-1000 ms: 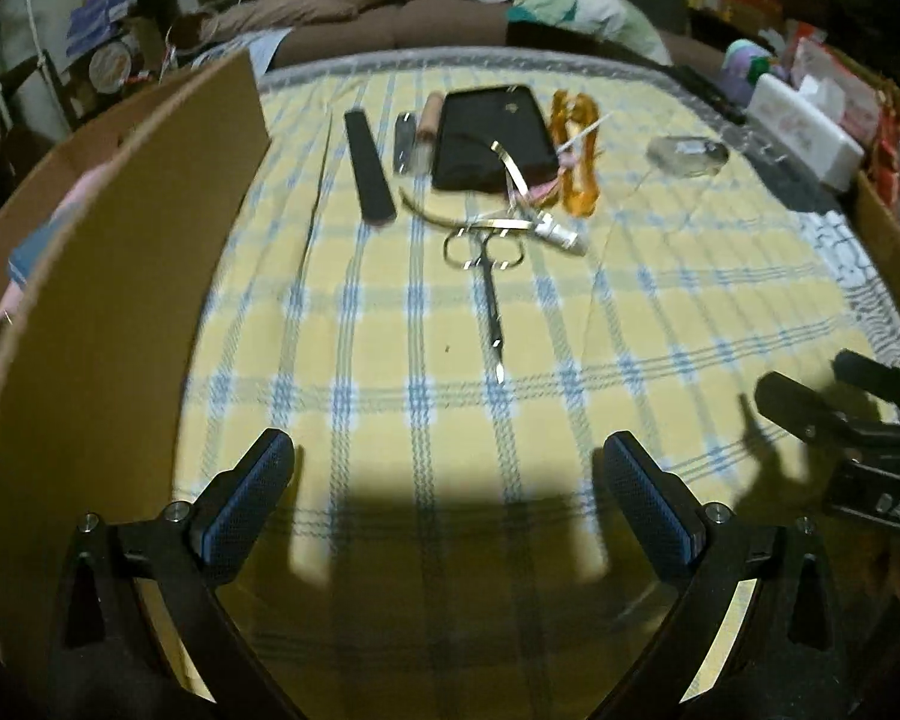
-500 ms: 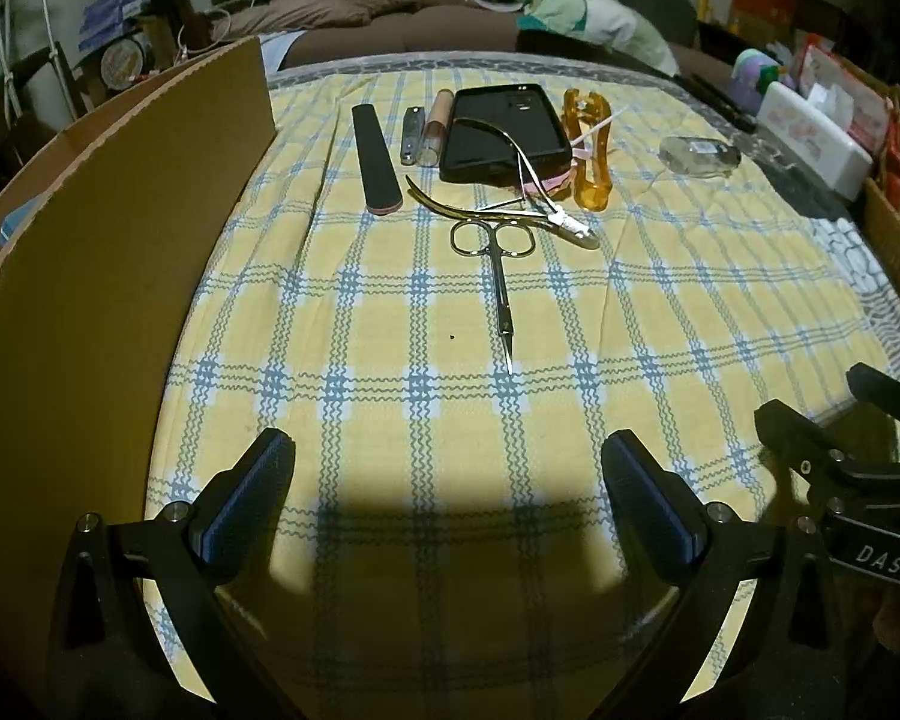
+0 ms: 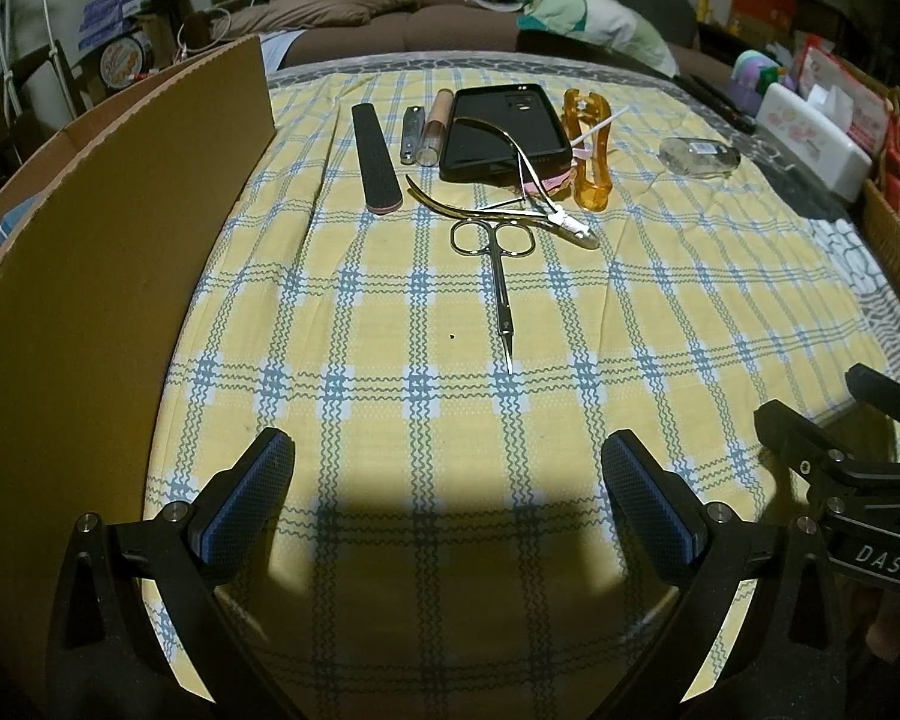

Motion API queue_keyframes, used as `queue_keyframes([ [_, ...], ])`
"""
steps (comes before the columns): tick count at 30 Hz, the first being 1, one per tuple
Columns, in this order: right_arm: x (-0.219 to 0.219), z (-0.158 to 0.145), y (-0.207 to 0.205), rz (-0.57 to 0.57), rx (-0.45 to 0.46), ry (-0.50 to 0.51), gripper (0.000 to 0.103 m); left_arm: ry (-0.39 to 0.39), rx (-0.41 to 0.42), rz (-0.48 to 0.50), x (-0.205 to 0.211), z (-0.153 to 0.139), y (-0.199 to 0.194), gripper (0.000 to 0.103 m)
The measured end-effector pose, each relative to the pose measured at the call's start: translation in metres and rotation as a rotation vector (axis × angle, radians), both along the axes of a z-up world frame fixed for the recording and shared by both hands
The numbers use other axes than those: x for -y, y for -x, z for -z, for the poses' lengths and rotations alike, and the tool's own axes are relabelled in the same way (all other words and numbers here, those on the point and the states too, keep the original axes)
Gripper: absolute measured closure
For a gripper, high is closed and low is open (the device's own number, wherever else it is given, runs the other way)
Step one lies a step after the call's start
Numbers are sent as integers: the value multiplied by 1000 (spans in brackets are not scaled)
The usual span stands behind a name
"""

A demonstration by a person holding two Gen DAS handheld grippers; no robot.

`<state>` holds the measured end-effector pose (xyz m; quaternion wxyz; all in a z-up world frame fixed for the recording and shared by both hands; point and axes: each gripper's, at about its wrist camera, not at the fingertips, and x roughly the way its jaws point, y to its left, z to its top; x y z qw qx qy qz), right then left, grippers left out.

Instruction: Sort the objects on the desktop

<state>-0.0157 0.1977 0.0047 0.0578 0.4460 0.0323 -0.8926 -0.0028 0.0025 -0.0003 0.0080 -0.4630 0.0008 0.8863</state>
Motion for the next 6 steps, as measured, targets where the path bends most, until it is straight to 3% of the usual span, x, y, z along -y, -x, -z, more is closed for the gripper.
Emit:
queue_keyframes([
  [6, -1, 0, 0, 0, 0, 1, 0, 2, 0, 0, 0, 0, 0, 0],
])
